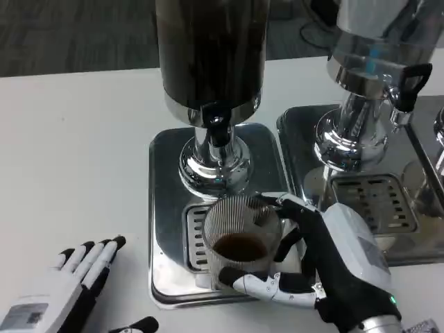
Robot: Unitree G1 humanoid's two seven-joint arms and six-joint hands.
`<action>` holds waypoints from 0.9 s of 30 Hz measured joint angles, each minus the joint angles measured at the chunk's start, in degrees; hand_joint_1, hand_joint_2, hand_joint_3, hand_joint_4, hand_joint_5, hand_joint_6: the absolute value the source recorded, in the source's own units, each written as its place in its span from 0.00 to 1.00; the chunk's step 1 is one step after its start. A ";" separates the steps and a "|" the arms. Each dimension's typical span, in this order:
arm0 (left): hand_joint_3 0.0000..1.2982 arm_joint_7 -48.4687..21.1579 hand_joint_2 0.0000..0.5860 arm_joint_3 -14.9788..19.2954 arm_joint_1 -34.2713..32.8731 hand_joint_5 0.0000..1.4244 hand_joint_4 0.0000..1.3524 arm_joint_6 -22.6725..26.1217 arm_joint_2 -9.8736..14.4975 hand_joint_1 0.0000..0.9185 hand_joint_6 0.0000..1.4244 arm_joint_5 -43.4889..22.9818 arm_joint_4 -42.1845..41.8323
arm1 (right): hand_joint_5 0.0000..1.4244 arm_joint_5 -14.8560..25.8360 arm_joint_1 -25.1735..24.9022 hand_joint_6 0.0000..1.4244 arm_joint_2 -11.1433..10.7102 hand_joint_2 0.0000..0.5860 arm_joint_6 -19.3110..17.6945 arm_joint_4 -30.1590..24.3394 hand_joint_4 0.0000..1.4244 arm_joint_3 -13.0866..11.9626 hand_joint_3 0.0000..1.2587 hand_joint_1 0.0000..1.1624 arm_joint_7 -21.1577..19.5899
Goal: Grasp the cup under the faucet to collect the drink, then remove the cup.
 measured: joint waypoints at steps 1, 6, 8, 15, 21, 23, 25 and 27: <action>0.00 0.17 0.18 -0.01 0.38 0.00 0.00 0.34 0.00 0.00 0.00 0.12 -0.55 | 0.53 0.07 0.01 0.85 -0.34 0.43 -0.43 -0.10 0.46 -0.01 0.44 0.72 0.03; 0.00 3.29 0.17 -0.02 3.91 0.00 0.00 1.64 -0.04 0.00 0.00 2.11 -4.39 | 0.53 0.22 0.50 0.85 -1.22 0.43 -0.88 -0.70 0.46 0.37 0.44 0.72 1.12; 0.00 4.33 0.18 -0.05 5.09 0.00 0.00 1.93 -0.08 0.00 0.00 2.46 -5.82 | 0.53 0.24 0.92 0.85 -1.40 0.43 -1.25 -0.80 0.46 0.39 0.44 0.72 1.19; 0.00 8.56 0.18 0.36 9.43 0.00 0.00 4.04 -1.21 0.00 0.00 4.52 -9.22 | 0.54 0.91 2.06 0.85 -1.87 0.42 -2.40 -1.86 0.46 0.26 0.45 0.72 1.45; 0.00 8.91 0.19 0.51 11.08 0.00 0.00 4.59 -1.28 0.00 0.00 4.47 -9.42 | 0.54 1.08 2.73 0.85 -2.71 0.42 -2.87 -2.21 0.46 0.13 0.45 0.73 1.61; 0.00 8.92 0.19 0.51 11.46 0.00 0.00 4.79 -1.35 0.00 0.00 4.47 -9.42 | 0.54 1.91 3.19 0.85 -2.94 0.41 -3.20 -2.21 0.46 0.05 0.45 0.73 1.72; 0.00 8.94 0.19 0.51 11.99 0.00 0.00 4.86 -1.46 0.00 0.00 4.47 -9.42 | 0.55 1.99 3.37 0.85 -3.05 0.41 -3.73 -2.22 0.46 0.01 0.46 0.73 1.71; 0.00 8.95 0.19 0.51 12.38 0.00 0.00 4.96 -1.51 0.00 0.00 4.44 -9.42 | 0.55 1.96 3.44 0.85 -3.10 0.41 -3.81 -2.22 0.46 0.01 0.46 0.73 1.71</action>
